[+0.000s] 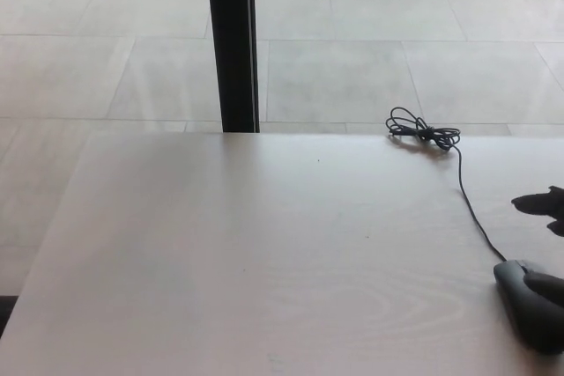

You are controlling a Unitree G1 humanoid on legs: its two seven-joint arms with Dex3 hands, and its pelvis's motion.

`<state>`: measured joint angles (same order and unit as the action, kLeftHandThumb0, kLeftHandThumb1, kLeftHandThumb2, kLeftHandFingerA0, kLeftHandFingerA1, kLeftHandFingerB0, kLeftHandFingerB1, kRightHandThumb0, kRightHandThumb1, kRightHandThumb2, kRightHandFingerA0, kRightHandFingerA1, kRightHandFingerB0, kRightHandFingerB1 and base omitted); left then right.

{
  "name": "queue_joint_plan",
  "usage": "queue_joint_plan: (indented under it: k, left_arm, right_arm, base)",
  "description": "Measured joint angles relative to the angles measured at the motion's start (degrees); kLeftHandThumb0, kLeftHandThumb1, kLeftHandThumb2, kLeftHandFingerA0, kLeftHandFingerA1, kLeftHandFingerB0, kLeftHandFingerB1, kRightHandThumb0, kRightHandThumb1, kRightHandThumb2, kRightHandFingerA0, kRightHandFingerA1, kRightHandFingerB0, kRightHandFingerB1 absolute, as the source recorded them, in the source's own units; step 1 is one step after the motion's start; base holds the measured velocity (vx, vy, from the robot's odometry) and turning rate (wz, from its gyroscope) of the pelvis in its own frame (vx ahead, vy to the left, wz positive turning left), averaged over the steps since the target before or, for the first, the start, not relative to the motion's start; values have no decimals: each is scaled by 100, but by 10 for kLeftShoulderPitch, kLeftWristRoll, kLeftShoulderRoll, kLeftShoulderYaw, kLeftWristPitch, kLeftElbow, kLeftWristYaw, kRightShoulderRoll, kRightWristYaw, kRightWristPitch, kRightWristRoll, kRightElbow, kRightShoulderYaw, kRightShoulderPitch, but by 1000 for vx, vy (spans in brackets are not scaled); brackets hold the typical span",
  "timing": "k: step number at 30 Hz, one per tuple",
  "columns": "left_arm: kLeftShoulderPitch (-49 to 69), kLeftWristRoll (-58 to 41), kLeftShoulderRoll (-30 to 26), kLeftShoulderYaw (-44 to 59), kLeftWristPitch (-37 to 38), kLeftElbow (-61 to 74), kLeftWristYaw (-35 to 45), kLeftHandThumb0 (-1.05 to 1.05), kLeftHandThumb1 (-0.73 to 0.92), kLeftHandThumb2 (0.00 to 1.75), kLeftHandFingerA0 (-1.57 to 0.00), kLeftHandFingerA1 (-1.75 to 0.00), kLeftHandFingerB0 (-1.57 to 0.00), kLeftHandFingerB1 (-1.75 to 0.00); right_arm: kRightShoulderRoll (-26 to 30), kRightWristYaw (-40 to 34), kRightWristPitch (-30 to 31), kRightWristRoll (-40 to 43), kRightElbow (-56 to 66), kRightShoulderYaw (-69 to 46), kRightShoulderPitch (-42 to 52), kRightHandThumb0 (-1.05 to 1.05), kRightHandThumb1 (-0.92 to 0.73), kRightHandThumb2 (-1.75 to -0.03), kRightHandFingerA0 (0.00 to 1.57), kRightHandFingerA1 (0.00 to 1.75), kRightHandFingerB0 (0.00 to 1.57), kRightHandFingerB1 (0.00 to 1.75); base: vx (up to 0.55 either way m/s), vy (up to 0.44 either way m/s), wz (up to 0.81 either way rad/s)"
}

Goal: The robot uses its right fingers to click on the left button of the black mouse placed on the table.

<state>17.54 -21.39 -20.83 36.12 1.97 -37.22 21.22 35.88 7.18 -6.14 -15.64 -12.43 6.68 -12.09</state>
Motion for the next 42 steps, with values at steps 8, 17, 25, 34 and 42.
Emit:
queue_joint_plan:
  k: [8, 17, 25, 34, 42]
  left_arm:
    - [-4, 0, 0, 0, 0, -3, 2, -63, 90, 67, -39, -51, -30, -36]
    - [-6, 0, -1, 0, 1, -12, 7, -63, 91, 67, -42, -50, -30, -35]
    - [0, -1, -4, 0, 1, -13, 15, -62, 92, 67, -39, -50, -29, -35]
    - [11, -5, -4, 3, 1, -12, 25, -62, 92, 67, -39, -51, -28, -36]
    - [14, -12, -2, 5, 2, -8, 27, -64, 90, 67, -41, -50, -30, -36]
  right_arm:
    - [6, -22, -9, -65, -22, 47, 0, -68, -69, -67, 28, 40, 39, 35]
    - [17, -53, -22, -138, -54, 89, 0, -69, -65, -99, 22, 52, 33, 49]
    - [29, -93, -54, -178, -113, 95, -14, -68, -81, -65, 30, 42, 42, 33]
    - [32, -125, -66, -199, -141, 83, -38, -66, -78, -64, 32, 42, 45, 34]
    - [27, -127, -70, -206, -134, 85, -38, -71, -69, -70, 30, 41, 41, 37]
  base:
    - [0, 0, 0]
    - [0, 0, 0]
    - [0, 0, 0]
    - [0, 0, 0]
    - [0, 0, 0]
